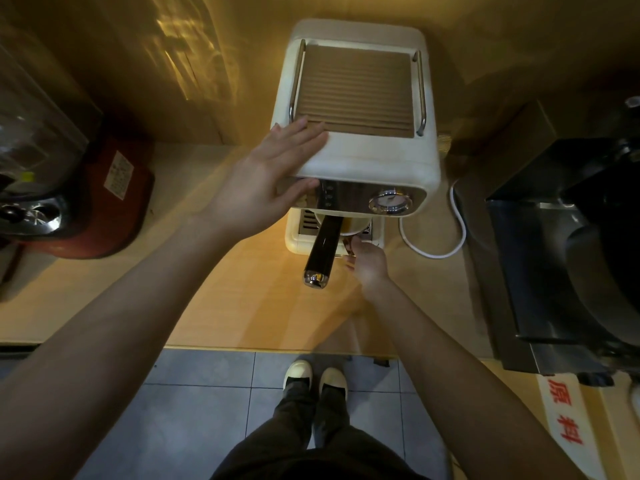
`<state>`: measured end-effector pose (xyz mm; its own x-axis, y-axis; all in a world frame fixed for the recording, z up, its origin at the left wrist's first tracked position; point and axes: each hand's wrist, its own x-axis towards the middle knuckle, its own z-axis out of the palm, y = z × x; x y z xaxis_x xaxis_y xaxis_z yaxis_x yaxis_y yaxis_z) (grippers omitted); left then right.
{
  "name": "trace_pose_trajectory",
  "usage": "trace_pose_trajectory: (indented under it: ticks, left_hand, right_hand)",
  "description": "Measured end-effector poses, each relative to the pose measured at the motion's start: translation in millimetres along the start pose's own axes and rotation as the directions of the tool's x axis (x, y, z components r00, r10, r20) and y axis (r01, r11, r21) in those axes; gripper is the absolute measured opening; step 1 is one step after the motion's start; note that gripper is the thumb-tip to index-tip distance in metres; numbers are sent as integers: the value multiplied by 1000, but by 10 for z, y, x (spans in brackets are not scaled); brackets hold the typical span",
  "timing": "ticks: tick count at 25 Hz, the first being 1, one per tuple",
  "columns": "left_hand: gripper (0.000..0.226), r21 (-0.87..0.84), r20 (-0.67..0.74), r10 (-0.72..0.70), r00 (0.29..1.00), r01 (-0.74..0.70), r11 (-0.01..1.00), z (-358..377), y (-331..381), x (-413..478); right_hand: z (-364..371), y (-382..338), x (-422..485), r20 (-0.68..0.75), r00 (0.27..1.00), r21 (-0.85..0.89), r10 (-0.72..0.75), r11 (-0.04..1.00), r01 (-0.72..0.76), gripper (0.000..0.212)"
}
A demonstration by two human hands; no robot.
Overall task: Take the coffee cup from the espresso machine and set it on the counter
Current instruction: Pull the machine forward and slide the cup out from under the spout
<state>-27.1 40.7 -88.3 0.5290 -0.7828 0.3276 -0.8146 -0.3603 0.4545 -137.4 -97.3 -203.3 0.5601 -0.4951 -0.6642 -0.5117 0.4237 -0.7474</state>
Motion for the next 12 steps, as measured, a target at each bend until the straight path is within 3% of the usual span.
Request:
trace_pose_trajectory:
  ticks: [7, 12]
  left_hand:
    - [51, -20, -17, -30, 999, 30, 999, 11, 34, 0]
    - [50, -22, -17, -42, 999, 41, 999, 17, 51, -10]
  right_hand:
    - [41, 20, 75, -13, 992, -99, -126, 987, 124, 35]
    - [69, 59, 95, 73, 993, 5, -91, 996, 91, 38]
